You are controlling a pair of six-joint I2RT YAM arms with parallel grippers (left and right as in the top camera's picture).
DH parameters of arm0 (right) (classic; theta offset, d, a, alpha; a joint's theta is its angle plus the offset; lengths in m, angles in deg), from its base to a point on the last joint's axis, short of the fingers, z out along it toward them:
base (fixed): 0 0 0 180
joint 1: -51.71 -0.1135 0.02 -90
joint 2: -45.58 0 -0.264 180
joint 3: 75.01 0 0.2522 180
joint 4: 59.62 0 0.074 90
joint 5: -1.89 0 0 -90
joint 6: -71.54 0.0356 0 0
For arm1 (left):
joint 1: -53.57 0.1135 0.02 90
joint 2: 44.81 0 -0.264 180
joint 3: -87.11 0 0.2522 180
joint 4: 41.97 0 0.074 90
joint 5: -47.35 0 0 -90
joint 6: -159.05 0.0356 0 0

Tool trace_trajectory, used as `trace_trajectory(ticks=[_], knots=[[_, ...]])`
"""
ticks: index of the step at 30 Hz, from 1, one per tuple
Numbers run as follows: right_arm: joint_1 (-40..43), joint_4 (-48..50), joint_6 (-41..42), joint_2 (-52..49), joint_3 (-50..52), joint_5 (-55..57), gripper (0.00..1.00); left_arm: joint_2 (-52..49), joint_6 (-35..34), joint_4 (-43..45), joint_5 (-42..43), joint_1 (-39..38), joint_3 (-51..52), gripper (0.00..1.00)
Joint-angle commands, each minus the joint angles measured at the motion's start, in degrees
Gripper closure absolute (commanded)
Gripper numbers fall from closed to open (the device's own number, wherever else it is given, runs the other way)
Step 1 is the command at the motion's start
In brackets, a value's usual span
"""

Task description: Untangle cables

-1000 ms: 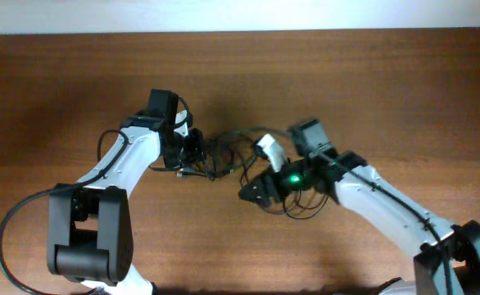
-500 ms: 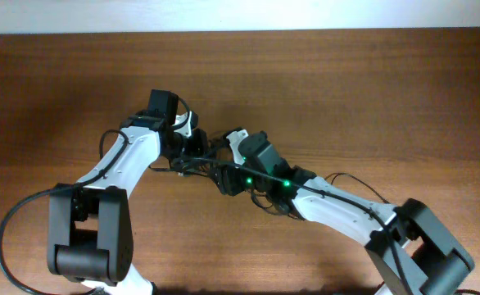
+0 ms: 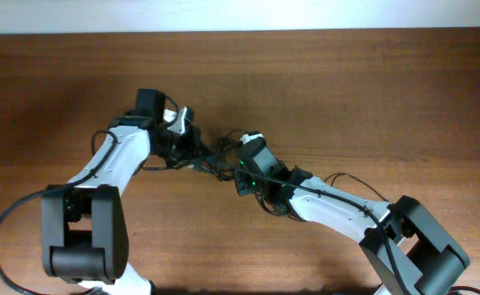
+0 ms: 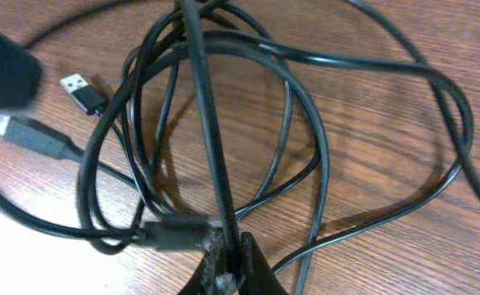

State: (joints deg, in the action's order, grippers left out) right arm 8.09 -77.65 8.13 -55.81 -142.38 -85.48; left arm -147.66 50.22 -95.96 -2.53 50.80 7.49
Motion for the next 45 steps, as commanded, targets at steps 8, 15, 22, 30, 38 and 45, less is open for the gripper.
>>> trace_trajectory(ticks=[8,15,22,30,38,45], knots=[[-0.2,-0.1,0.1,-0.4,-0.3,3.2,0.94,0.6,8.7,0.1,-8.3,5.5,0.3,1.0],[-0.2,1.2,0.0,-0.4,-0.3,-6.0,0.91,0.6,-6.1,1.4,-30.3,4.4,1.5,0.99],[-0.2,1.2,0.1,-0.4,-0.3,-6.0,0.81,0.5,-6.0,3.6,-33.1,3.9,3.1,0.56],[-0.2,1.2,0.0,-0.4,-0.3,-5.8,0.69,0.5,-6.0,3.1,-37.7,3.9,3.1,0.73],[-0.2,5.2,-5.8,-0.4,-0.3,-16.4,0.49,0.5,-6.0,3.1,-33.6,3.9,3.1,0.86],[-0.2,5.5,-5.8,-0.4,-0.3,-17.2,0.47,0.5,-6.0,4.7,-27.5,4.6,3.1,0.59]])
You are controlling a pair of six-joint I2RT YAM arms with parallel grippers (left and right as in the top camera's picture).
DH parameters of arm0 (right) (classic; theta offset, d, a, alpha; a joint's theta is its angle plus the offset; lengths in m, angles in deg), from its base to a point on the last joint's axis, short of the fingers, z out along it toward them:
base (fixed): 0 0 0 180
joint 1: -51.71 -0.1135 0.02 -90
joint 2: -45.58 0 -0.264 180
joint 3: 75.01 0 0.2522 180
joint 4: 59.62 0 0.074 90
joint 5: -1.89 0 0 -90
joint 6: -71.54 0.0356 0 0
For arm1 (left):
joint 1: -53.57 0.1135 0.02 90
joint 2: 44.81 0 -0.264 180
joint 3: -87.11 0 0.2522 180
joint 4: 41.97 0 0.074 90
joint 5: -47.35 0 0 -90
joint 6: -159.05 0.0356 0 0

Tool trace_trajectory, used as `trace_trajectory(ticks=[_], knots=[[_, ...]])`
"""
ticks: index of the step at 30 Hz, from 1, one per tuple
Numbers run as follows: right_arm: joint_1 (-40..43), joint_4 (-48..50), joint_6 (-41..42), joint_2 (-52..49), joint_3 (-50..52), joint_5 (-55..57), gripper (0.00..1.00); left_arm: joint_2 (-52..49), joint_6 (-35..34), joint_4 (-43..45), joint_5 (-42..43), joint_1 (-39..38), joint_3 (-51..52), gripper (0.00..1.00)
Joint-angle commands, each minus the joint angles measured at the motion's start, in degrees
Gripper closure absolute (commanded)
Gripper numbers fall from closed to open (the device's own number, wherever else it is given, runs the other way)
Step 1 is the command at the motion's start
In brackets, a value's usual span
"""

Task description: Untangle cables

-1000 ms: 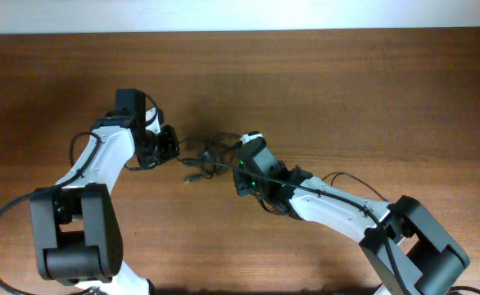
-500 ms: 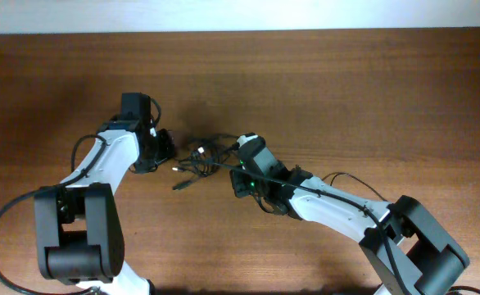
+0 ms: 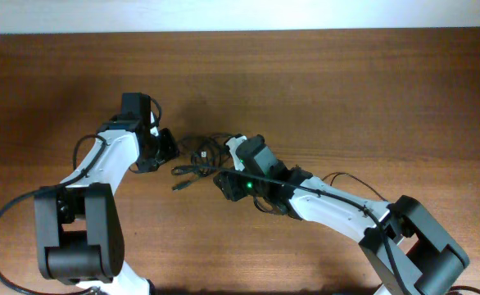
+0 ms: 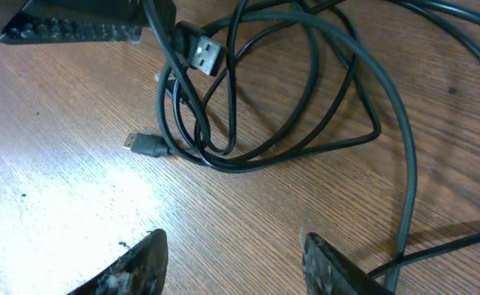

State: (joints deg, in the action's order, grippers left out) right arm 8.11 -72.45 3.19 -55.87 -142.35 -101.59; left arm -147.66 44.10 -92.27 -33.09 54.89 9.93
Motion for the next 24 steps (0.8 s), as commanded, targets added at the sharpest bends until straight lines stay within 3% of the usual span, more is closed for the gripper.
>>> trace_trajectory(ticks=[1,7,16,20,24], knots=[[-0.2,0.4,-0.9,-0.3,-0.3,-1.1,0.47,0.5,0.1,1.2,3.9,0.5,0.6,0.59],[-0.2,0.4,-0.9,-0.3,-0.3,-0.9,0.47,0.5,-0.6,2.0,-0.4,0.5,0.6,0.59],[-0.2,0.4,-0.9,-0.3,-0.3,-0.9,0.46,0.5,-5.1,2.5,0.1,2.2,0.6,0.58],[-0.2,0.4,-0.9,-0.3,-0.3,-0.9,0.46,0.5,-14.9,4.2,0.1,2.6,0.6,0.42],[-0.2,0.4,-0.9,-0.3,-0.3,-0.9,0.46,0.5,-18.8,4.6,5.8,2.6,0.6,0.38]])
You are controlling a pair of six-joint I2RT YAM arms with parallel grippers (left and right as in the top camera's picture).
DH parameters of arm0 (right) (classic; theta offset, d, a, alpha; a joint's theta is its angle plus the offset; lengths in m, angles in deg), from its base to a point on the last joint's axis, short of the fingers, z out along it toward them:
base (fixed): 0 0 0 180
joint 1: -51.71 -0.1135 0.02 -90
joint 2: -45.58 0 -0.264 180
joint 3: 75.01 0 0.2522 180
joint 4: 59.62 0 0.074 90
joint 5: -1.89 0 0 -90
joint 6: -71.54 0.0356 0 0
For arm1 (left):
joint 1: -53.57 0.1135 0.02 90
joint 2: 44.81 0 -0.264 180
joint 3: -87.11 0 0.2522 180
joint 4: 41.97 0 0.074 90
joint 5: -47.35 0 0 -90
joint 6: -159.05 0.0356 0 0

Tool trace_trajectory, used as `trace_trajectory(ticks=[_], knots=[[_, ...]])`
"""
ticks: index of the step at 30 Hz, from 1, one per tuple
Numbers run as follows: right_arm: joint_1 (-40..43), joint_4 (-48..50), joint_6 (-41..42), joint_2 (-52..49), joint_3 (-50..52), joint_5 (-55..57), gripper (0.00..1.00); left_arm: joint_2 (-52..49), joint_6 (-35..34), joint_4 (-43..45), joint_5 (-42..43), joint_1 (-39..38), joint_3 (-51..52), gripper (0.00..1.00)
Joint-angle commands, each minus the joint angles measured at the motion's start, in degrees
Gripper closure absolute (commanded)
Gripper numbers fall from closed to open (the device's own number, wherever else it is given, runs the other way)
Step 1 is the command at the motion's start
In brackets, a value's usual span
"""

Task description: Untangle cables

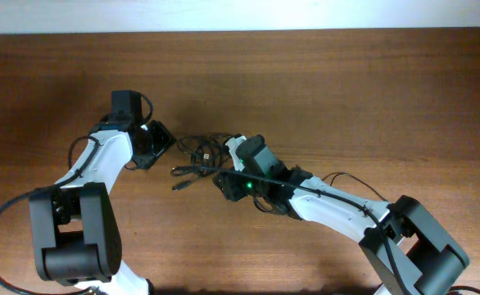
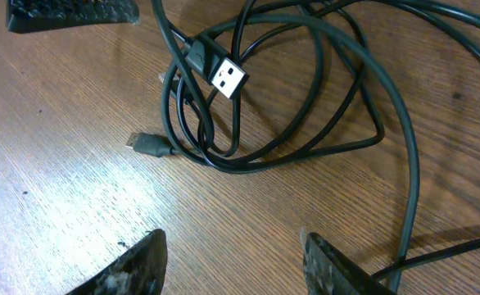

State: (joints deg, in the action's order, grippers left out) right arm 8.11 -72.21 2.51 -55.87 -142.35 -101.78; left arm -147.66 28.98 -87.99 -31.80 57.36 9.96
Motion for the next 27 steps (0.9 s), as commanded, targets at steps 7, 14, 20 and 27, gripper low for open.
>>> trace_trajectory(ticks=[7,14,20,27], knots=[[-0.2,0.2,-0.2,-0.3,-0.3,-0.7,0.46,0.5,-3.6,-3.0,5.5,0.1,0.6,0.38],[-0.2,0.2,-0.2,-0.3,-0.3,-0.7,0.46,0.5,-2.7,-1.9,5.7,0.1,0.6,0.44],[-0.2,0.2,-0.2,-0.3,-0.3,-0.7,0.46,0.5,-2.7,-1.3,7.7,0.1,0.6,0.42],[-0.2,0.1,-0.2,-0.3,-0.3,0.5,0.46,0.5,1.4,-3.0,13.7,0.0,0.6,0.44]])
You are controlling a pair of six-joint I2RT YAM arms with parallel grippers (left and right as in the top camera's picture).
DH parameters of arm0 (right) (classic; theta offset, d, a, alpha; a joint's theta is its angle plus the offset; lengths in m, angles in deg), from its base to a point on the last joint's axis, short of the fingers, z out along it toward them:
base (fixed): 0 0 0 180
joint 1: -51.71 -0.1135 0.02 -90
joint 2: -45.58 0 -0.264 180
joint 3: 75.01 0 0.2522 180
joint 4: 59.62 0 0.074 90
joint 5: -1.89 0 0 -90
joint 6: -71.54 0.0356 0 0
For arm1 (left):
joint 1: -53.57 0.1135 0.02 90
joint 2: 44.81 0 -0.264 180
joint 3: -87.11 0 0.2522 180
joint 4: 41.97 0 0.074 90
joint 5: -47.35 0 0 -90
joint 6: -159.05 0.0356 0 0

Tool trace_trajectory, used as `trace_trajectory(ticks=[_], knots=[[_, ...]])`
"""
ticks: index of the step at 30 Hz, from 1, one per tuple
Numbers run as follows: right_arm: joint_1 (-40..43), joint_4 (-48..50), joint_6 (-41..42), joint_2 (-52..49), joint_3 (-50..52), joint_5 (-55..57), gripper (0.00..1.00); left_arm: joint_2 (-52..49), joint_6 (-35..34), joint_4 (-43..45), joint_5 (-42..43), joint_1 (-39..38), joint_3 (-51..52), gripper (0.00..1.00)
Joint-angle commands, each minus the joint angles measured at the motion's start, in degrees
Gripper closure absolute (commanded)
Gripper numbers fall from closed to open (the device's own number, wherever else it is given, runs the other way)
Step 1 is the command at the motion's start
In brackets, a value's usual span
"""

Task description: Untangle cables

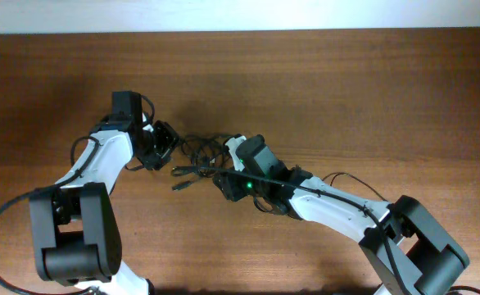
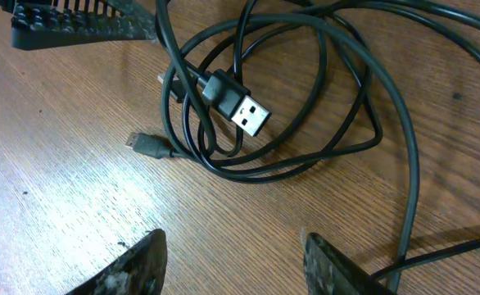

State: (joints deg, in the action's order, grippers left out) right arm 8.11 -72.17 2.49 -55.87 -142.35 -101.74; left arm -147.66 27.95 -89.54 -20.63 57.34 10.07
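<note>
A tangle of black cables [image 1: 201, 154] lies between my two arms. In the right wrist view its loops [image 2: 322, 98] spread over the wood, with a USB-A plug [image 2: 244, 111] raised over them and a small plug [image 2: 147, 145] flat on the table. My left gripper [image 1: 162, 143] sits at the tangle's left edge; its ridged finger [image 2: 76, 24] shows top left, where a cable strand [image 2: 163, 33] rises beside it, apparently gripped. My right gripper [image 2: 233, 262] stands open just short of the loops with nothing between its fingers.
The brown wooden table [image 1: 371, 98] runs wide to the right and back. A thin black cable [image 1: 350, 180] loops along my right arm. A pale wall strip [image 1: 240, 15] borders the far edge.
My left gripper has shifted slightly right, toward the tangle. The USB-A plug sits lower and further right over the loops. My right gripper has not moved.
At first both grippers were in the tangle, the right one shut on a cable strand. Then the right gripper was open and the left had drawn back leftward with a strand and its USB-A plug lifted. The left has now eased back toward the pile.
</note>
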Motion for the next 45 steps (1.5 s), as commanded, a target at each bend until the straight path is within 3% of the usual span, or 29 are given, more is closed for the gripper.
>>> trace_trajectory(ticks=[1,14,16,22,26,32,45], knots=[[-0.2,0.1,-0.2,-0.3,-0.3,0.7,0.46,0.5,3.1,-2.1,2.4,0.0,0.5,0.47],[-0.3,11.8,-0.2,-4.3,-0.3,0.7,0.45,0.5,3.7,-2.7,2.2,0.0,1.4,0.69],[-0.2,16.4,-0.2,-6.9,-0.3,0.7,0.34,0.5,3.7,-2.7,2.2,0.0,1.4,0.76],[-0.2,23.6,-0.2,-7.8,-0.3,3.4,0.3,0.5,3.7,-2.4,0.9,0.0,1.4,1.0],[-0.3,23.9,-0.2,-8.3,-0.3,5.4,0.22,0.5,3.7,-1.8,0.9,0.0,1.4,1.0],[-0.3,27.6,-0.2,-8.7,-0.3,5.5,0.22,0.5,3.6,-1.4,1.2,0.0,1.4,1.0],[-0.3,33.6,-0.1,-12.4,-0.3,5.2,0.32,0.5,3.7,-1.3,4.7,-1.3,1.4,1.0]])
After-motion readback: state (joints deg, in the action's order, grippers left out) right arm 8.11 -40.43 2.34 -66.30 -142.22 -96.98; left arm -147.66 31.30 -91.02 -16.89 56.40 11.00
